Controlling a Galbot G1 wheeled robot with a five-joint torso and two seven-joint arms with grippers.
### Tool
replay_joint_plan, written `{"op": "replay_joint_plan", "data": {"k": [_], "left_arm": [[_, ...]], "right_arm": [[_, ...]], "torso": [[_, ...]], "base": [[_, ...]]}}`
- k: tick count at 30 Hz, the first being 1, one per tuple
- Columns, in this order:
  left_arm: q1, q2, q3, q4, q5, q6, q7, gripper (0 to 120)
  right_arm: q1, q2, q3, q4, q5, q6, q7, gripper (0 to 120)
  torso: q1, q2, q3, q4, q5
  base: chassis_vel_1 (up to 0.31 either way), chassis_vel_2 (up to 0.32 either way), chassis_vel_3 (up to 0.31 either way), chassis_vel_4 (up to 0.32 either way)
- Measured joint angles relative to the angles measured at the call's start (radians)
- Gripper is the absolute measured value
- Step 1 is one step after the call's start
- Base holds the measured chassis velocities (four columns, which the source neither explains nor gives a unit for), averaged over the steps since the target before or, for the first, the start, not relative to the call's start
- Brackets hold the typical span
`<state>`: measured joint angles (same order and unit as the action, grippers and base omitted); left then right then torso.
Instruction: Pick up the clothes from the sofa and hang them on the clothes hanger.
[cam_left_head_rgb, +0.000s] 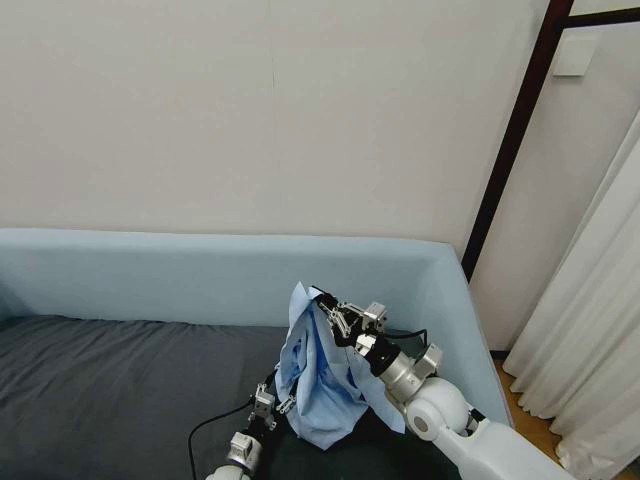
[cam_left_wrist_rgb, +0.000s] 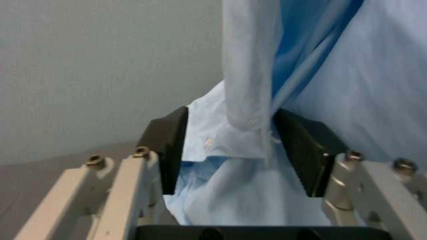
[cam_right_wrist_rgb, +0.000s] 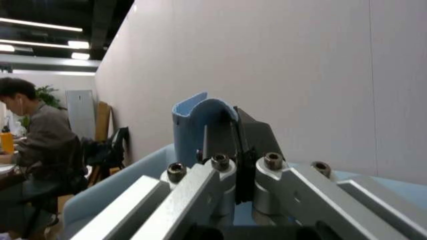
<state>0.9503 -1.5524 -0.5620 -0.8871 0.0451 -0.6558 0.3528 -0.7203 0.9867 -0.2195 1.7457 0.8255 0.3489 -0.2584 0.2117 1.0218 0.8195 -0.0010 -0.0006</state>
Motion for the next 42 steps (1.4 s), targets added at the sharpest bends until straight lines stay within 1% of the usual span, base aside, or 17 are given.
{"op": "replay_joint_plan", "data": {"k": [1,3,4,6,9,10,12,13,21,25,27,35,39,41,42], "left_arm": [[0.001,0.001,0.0,-0.001,-0.001,-0.002,0.0,46],[0.007,0.005,0.0,-0.008,-0.008,-0.009,0.001,34],[0.007,0.005,0.0,-0.008,-0.008,-0.009,0.001,34],[0.025,0.015,0.0,-0.031,-0.018,-0.012,0.011,26],[0.038,0.024,-0.003,-0.044,-0.023,-0.013,0.02,12],[0.038,0.024,-0.003,-0.044,-0.023,-0.013,0.02,12],[0.043,0.024,-0.004,-0.045,-0.024,-0.017,0.022,3],[0.045,0.024,-0.005,-0.048,-0.024,-0.018,0.022,0],[0.076,0.022,-0.007,-0.089,-0.024,-0.025,0.036,0],[0.106,0.034,-0.015,-0.13,-0.032,-0.035,0.057,0],[0.111,0.037,-0.017,-0.137,-0.034,-0.037,0.06,0],[0.166,0.072,-0.028,-0.216,-0.071,-0.042,0.069,0],[0.191,0.077,-0.028,-0.248,-0.081,-0.041,0.077,0],[0.202,0.075,-0.03,-0.253,-0.08,-0.041,0.083,2],[0.203,0.068,-0.033,-0.25,-0.079,-0.043,0.084,7]], "right_arm": [[-0.001,0.0,0.0,-0.001,-0.002,0.0,0.0,0],[-0.003,0.001,0.0,-0.002,-0.007,0.0,0.0,0],[-0.003,0.001,0.0,-0.002,-0.007,0.0,0.0,0],[-0.003,0.0,0.001,-0.007,-0.012,0.0,0.0,0],[-0.003,-0.004,0.001,-0.023,-0.014,0.0,0.003,0],[-0.003,-0.004,0.001,-0.023,-0.014,0.0,0.003,0],[-0.003,-0.003,0.006,-0.03,-0.015,0.0,0.005,0],[-0.004,-0.003,0.01,-0.031,-0.015,0.0,0.007,0],[-0.007,-0.005,0.034,-0.048,-0.02,0.002,0.021,0],[-0.02,-0.001,0.054,-0.06,-0.018,0.004,0.035,0],[-0.022,-0.001,0.056,-0.061,-0.019,0.004,0.035,0],[-0.037,0.009,0.079,-0.084,-0.03,0.008,0.036,0],[-0.047,0.005,0.09,-0.086,-0.03,0.01,0.036,0],[-0.053,0.0,0.095,-0.085,-0.028,0.012,0.035,0],[-0.056,-0.004,0.097,-0.081,-0.027,0.013,0.033,0]], "torso": [[0.0,0.0,0.0,-0.0001,-0.0001],[0.0,0.0,0.0,-0.0003,0.0],[0.0,0.0,0.0,-0.0003,0.0],[0.0,0.0,0.0,-0.0002,0.0],[0.0,0.0,0.0,-0.0001,0.0],[0.0,0.0,0.0,-0.0001,0.0],[0.0,0.0,0.0,-0.0002,0.0],[0.0,0.0,0.0,-0.0002,0.0],[0.0,0.0,0.0,-0.0003,-0.0001],[0.0,0.0,0.0,-0.0002,0.0],[0.0,0.0,0.0,-0.0002,0.0],[0.0,0.0,0.0,-0.0001,0.0],[0.0,0.0,0.0,-0.0002,0.0],[0.0,0.0,0.0,-0.0002,0.0],[0.0,0.0,0.0,-0.0002,0.0001]], "base": [[0.0,0.0,0.0,0.0],[0.0,0.0,0.0,0.0],[0.0,0.0,0.0,0.0],[0.0,0.0,0.0,0.0],[0.0,0.0,0.0,0.0],[0.0,0.0,0.0,0.0],[0.0,0.0,0.0,0.0],[0.0,0.0,0.0,0.0],[0.0,0.0,0.0,0.0],[0.0,0.0,0.0,0.0],[0.0,0.0,0.0,0.0],[0.0,0.0,0.0,0.0],[0.0,0.0,0.0,0.0],[0.0,0.0,0.0,0.0],[0.0,0.0,0.0,0.0]]}}
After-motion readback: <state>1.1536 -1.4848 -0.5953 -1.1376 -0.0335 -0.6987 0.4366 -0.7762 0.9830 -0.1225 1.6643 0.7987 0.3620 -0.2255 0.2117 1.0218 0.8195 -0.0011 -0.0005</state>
